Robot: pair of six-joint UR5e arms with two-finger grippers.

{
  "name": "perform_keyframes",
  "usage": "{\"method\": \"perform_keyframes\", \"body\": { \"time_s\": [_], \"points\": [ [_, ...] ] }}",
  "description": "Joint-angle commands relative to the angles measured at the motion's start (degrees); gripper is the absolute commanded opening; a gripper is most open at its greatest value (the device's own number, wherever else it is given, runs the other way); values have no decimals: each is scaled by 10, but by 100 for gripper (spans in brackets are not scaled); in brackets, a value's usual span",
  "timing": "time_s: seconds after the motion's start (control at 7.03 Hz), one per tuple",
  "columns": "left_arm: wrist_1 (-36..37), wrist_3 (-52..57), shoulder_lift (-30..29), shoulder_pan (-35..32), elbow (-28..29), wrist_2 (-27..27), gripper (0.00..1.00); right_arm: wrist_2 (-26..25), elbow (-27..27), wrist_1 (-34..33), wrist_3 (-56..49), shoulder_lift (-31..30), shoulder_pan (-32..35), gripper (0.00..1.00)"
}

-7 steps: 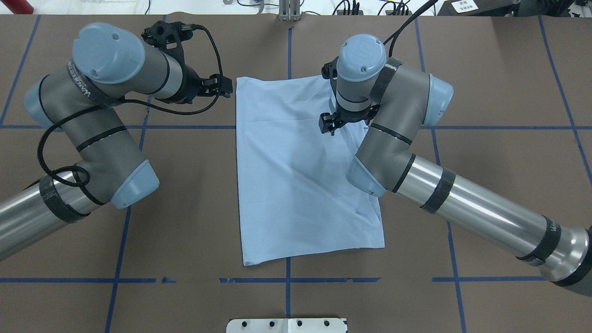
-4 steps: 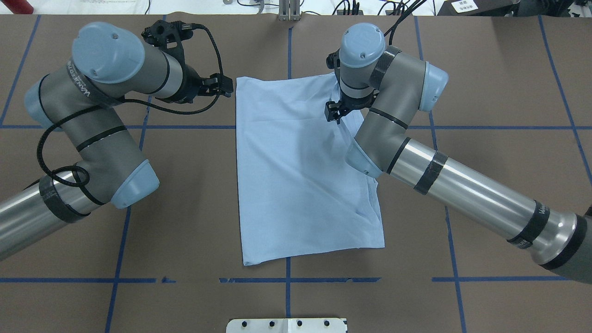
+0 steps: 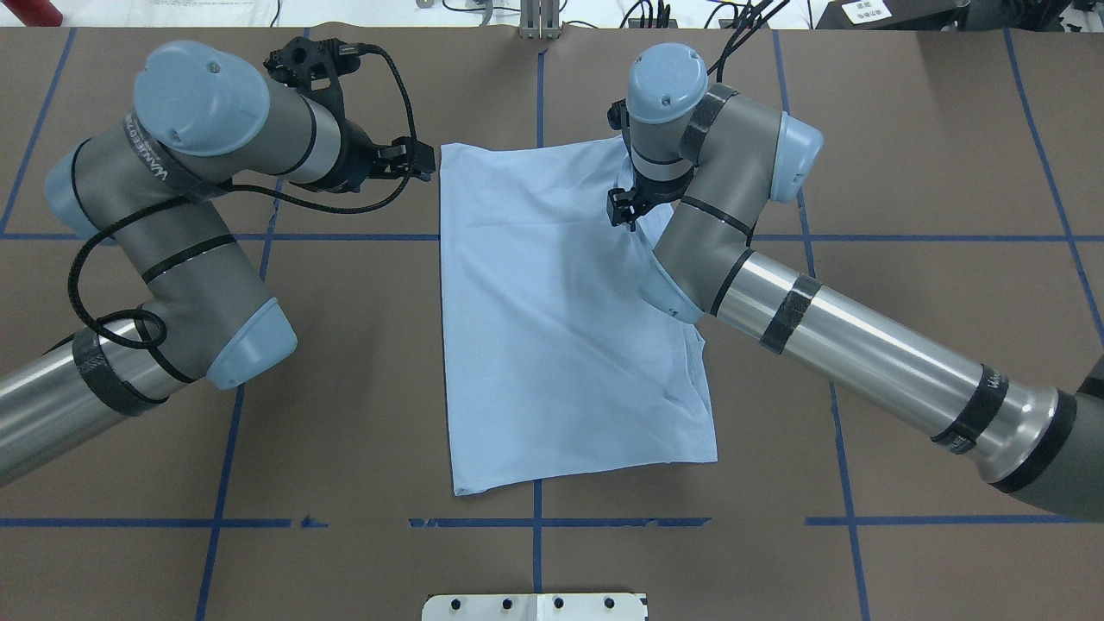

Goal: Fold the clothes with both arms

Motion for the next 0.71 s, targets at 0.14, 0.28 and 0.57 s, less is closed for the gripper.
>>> {"method": "perform_keyframes", "body": {
  "time_s": [0.14,0.28,0.57],
  "points": [
    [0,2,-1,0,-1,0,100,1,-8,0,0,2,1,100],
    [0,2,-3,0,0,0,100,1,-10,0,-1,2,3,100],
    [0,3,-4,0,-1,0,100,2,-24,0,-14,1,21,100]
  ]
}}
